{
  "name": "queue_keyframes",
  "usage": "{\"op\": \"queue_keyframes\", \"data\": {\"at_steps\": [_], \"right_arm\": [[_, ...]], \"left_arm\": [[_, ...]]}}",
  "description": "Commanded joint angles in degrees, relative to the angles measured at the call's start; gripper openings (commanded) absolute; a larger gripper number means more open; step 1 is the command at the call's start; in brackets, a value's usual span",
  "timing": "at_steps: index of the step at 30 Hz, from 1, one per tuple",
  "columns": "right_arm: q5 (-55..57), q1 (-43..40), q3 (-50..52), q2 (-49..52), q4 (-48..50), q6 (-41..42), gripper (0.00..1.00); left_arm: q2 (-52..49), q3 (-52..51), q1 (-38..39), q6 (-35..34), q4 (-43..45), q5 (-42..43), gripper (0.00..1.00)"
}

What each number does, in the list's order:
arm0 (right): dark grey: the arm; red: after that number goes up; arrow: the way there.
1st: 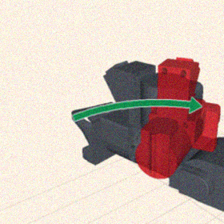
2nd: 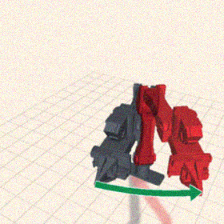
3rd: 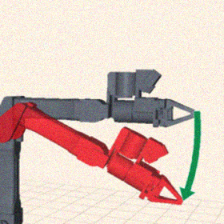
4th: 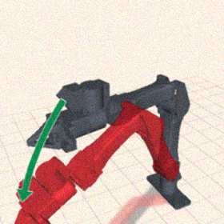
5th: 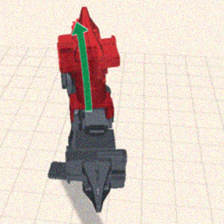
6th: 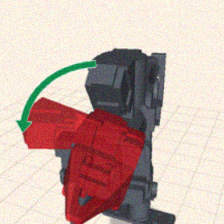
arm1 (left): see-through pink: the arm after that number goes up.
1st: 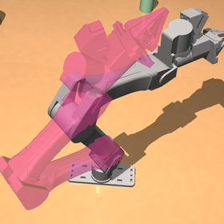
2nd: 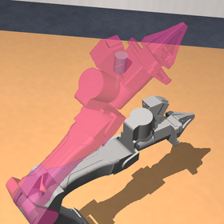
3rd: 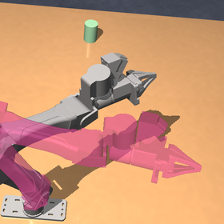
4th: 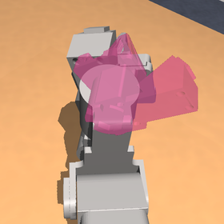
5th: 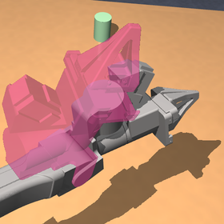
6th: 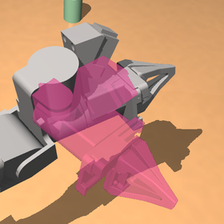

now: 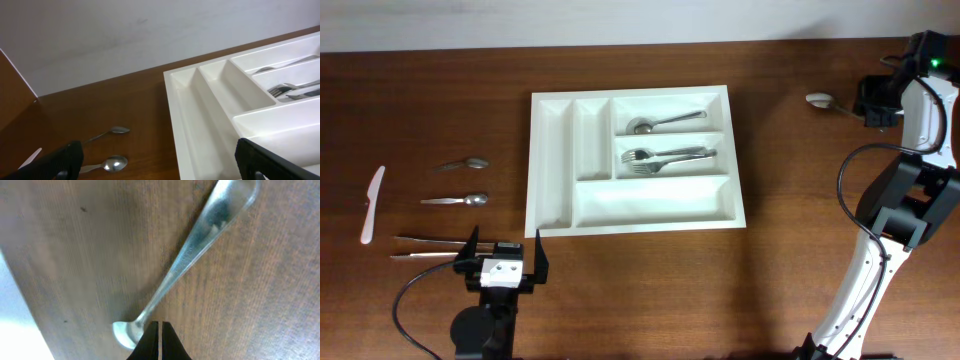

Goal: Pack container
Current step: 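Move the right gripper back over the last spoon on the right, then lower the right gripper and align it on the spoon handle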

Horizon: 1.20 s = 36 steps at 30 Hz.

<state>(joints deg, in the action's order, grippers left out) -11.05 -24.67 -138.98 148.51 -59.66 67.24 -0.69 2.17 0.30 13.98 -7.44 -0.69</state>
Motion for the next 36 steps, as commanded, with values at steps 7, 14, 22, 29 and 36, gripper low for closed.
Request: {"op": "queue_keyframes", "data": {"at_steps": [7,14,22,29,36], "right_arm": [[0.0,0.4,-0.9,-0.1,11.5,-0.8,0.04],[4.2,1.4,-0.7,0.0,11.9,-0.8,0.04],[4.2,1.5,-0.5,0.0,11.7,-0.8,0.04],[4.2,1.4,2.3,0.1,12.2,-0.8,0.04],[4.2,1.4,4.6,0.1,12.4,-1.1,0.04]], "left_arm": [[0.2,-0.4,-0.2,0.7,0.2,-0.2,0.99],[0.2,-0.4,-0.2,0.7,0.2,-0.2,0.99],[0.2,-0.4,-0.2,0.7,0.2,-0.2,0.99],[0.2,-0.4,-0.2,0.7,0.2,-0.2,0.99],[0.2,-0.4,-0.2,0.7,0.2,-0.2,0.99]]}}
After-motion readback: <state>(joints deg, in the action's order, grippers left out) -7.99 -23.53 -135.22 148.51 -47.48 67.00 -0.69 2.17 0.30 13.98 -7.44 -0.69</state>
